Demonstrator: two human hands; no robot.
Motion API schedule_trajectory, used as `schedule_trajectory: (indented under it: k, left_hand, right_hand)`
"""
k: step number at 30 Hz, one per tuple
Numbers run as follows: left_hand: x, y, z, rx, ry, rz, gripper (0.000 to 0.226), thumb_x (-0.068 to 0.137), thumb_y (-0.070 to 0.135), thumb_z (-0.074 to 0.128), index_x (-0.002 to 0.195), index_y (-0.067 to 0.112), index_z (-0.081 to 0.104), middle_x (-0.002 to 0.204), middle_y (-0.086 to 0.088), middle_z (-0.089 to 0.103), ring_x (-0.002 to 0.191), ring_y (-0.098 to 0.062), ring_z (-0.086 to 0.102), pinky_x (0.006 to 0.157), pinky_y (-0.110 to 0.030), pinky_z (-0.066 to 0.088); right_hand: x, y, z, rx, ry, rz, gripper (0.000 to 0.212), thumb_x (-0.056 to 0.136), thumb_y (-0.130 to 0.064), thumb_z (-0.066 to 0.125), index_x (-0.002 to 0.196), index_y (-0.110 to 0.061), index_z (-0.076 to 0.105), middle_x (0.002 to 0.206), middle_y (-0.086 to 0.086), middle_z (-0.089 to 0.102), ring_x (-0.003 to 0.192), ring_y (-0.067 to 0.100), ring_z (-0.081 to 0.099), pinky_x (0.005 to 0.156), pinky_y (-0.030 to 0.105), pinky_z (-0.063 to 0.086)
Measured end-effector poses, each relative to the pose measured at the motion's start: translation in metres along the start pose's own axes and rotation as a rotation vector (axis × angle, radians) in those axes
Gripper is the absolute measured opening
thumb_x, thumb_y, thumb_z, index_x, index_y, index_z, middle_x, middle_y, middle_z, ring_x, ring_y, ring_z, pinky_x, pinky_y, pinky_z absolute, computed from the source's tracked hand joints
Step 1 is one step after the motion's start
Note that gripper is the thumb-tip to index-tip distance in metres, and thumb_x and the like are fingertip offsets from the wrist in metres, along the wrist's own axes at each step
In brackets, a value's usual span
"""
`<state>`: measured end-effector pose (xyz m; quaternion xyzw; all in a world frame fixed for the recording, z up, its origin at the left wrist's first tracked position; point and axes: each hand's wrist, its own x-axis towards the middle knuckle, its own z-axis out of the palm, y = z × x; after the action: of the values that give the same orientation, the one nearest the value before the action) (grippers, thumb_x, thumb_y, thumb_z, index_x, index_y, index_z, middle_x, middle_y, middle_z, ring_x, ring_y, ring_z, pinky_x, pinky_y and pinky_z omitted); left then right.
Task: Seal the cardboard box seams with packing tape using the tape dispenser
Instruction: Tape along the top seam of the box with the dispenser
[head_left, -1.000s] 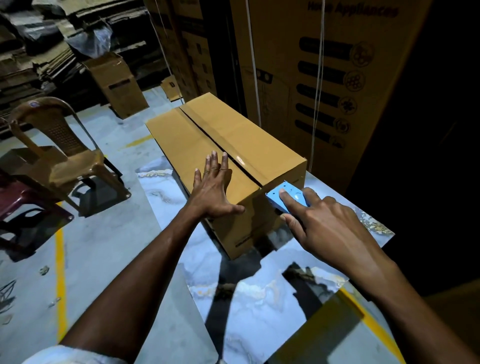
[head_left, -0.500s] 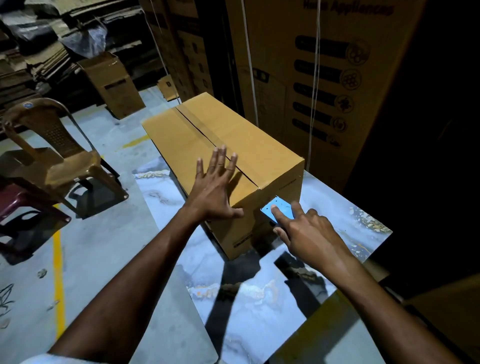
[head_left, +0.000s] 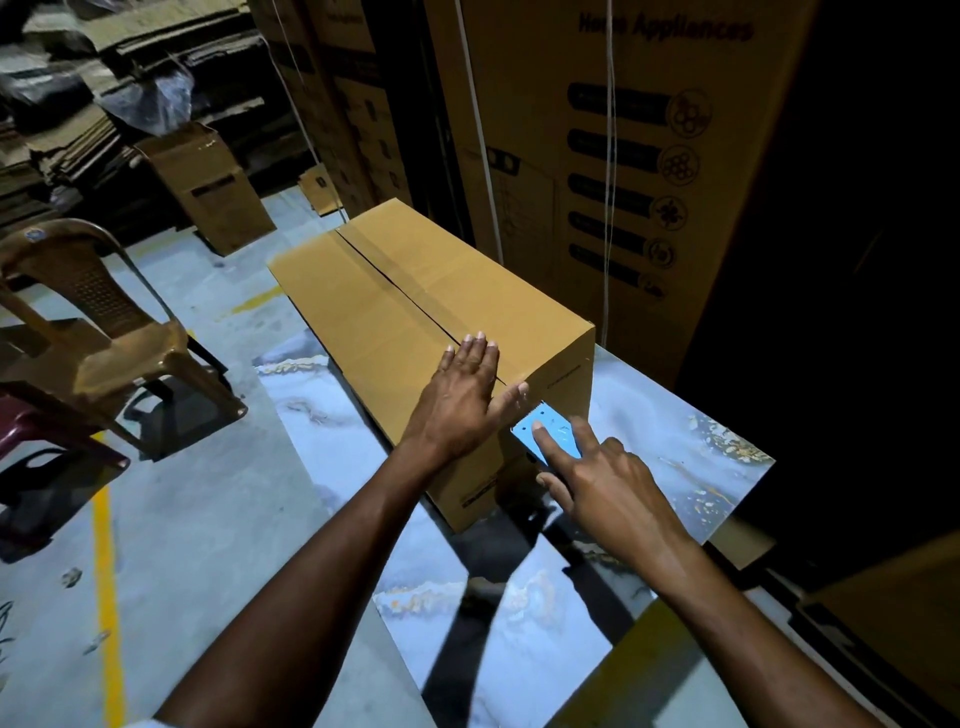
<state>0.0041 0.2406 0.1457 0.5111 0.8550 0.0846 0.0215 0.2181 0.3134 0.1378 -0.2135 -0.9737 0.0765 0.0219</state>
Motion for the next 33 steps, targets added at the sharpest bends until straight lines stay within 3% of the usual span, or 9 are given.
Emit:
schedule_trajectory:
  k: [8,16,20,25,29,33]
  left_hand:
    - [0.0,0.002,-0.004,0.055,-0.043,-0.005,0.086,0.101,0.07,0.019,0.163,0.011,0.013,0.17,-0.013,0.009,0.159,-0.022,0.007,0.129,-0.039,0.005]
    - [-0.001,0.001,-0.005,0.047,-0.024,0.003,0.086,0.101,0.07,0.019,0.162,0.01,0.019,0.17,-0.014,0.014,0.158,-0.023,0.01,0.129,-0.038,0.005]
    - [0.0,0.0,-0.004,0.05,-0.025,0.01,0.086,0.101,0.07,0.02,0.162,0.01,0.019,0.17,-0.015,0.013,0.158,-0.023,0.01,0.129,-0.039,0.005]
    - [-0.001,0.0,-0.002,0.061,-0.017,0.015,0.09,0.1,0.073,0.018,0.162,0.009,0.015,0.17,-0.016,0.01,0.159,-0.024,0.007,0.129,-0.04,0.002]
    - [-0.003,0.003,-0.001,0.125,-0.043,0.013,0.104,0.093,0.081,0.024,0.163,0.006,0.008,0.17,-0.017,0.004,0.159,-0.028,0.003,0.129,-0.044,0.003]
    - [-0.004,0.009,-0.001,0.208,-0.064,-0.011,0.091,0.102,0.061,0.036,0.162,0.003,0.0,0.169,-0.025,0.001,0.158,-0.034,0.0,0.129,-0.046,0.003]
  right_hand:
    - [-0.022,0.0,0.033,0.164,0.053,0.084,0.062,0.095,-0.043,0.047,0.153,-0.026,0.036,0.149,0.02,0.045,0.099,0.035,0.062,0.071,0.039,0.059]
    - [-0.036,0.005,0.021,0.118,0.14,0.055,0.06,0.093,-0.046,0.048,0.149,-0.024,0.044,0.145,0.017,0.049,0.095,0.032,0.064,0.07,0.039,0.059]
    - [-0.045,0.008,0.016,0.054,0.074,0.057,0.058,0.094,-0.048,0.051,0.147,-0.024,0.047,0.143,0.017,0.052,0.088,0.031,0.065,0.067,0.036,0.058]
    - [-0.015,-0.002,-0.015,-0.016,-0.122,0.037,0.059,0.102,-0.049,0.046,0.154,-0.027,0.03,0.149,0.02,0.041,0.113,0.038,0.058,0.084,0.039,0.052]
    - [0.023,-0.027,-0.035,0.009,-0.201,0.141,0.045,0.099,-0.037,0.055,0.141,-0.019,0.048,0.129,0.015,0.057,0.112,0.032,0.058,0.084,0.038,0.05]
    - [0.058,-0.05,-0.058,0.113,-0.276,0.184,0.031,0.101,-0.023,0.048,0.127,-0.022,0.064,0.126,0.005,0.061,0.116,0.03,0.057,0.092,0.043,0.051]
